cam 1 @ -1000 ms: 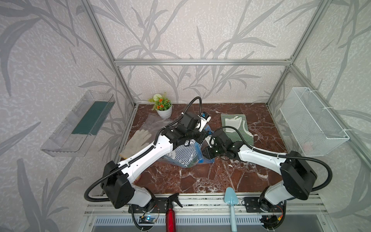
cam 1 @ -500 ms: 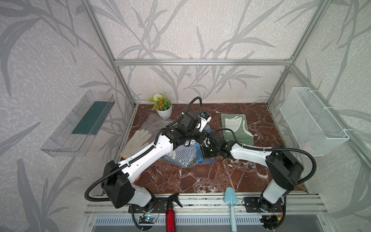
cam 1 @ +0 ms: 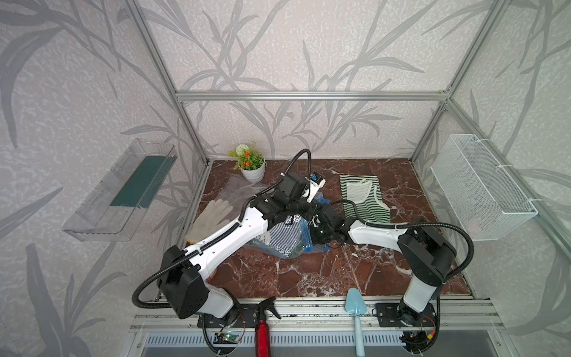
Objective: Take the tank top out of the vacuum bag
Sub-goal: Take out the tank top from the vacuum bag.
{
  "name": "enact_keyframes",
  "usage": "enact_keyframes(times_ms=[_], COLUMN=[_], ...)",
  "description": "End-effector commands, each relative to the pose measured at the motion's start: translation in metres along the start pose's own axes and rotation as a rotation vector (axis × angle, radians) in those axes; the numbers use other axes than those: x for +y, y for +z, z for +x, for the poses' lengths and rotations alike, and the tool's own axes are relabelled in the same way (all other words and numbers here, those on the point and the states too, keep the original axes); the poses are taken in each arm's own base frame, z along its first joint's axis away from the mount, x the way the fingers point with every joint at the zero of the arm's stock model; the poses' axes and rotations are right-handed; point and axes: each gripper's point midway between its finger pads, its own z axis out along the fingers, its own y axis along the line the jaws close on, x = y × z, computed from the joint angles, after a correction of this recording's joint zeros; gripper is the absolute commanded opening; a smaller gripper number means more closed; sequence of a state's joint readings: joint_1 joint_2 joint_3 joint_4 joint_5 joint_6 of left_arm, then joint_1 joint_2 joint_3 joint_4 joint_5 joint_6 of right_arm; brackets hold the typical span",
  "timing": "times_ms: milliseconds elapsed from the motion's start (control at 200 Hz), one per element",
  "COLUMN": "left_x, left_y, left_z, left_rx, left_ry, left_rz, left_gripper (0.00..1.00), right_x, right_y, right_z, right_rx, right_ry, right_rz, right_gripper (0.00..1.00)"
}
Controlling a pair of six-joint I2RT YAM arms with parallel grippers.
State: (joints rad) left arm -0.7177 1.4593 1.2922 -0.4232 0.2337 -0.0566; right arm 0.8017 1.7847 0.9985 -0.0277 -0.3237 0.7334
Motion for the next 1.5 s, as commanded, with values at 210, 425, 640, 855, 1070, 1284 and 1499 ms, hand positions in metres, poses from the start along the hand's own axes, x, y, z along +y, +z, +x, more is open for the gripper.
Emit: enact_keyframes(times_ms=[210, 425, 640, 855, 1070, 1284, 1499], left_x=[-0.014, -0.015, -0.017, -0.019, -0.020, -0.021, -0.021], left_y=[-0.005, -0.004, -0.005, -0.002, 0.000, 0.002, 0.002], left_z=[-0.017, -0.017, -0.017, -0.015, -0.014, -0.013, -0.012], left_rx=[-0.050, -0.049, -0.049, -0.039, -0.032, -0.025, -0.023], left_ry=[0.023, 0.030, 0.035, 0.039, 0.042, 0.041, 0.045], left_rz=[0.047, 0.046, 0.047, 0.052, 0.052, 0.055, 0.052], left_gripper=[0.00, 0.00, 0.00, 0.00, 0.00, 0.00, 0.00], right_x=[0.021, 0.027, 0.029, 0.030, 0.033, 0.037, 0.040], right_y=[0.004, -0.001, 0.005, 0.005, 0.003, -0.003, -0.005], right_z=[-0.013, -0.018, -0.020, -0.021, -0.023, -0.026, -0.030], right_rx=[-0.024, -0.058, -0.050, -0.048, -0.049, -0.058, -0.063], right_ry=[-0.019, -0.027, -0.022, -0.024, -0.036, -0.058, -0.075], right_rz=[-0.051, -0.073, -0.082, -0.083, -0.080, -0.077, -0.076], right_gripper=[0.38, 0.32, 0.32, 0.30, 0.23, 0.17, 0.00])
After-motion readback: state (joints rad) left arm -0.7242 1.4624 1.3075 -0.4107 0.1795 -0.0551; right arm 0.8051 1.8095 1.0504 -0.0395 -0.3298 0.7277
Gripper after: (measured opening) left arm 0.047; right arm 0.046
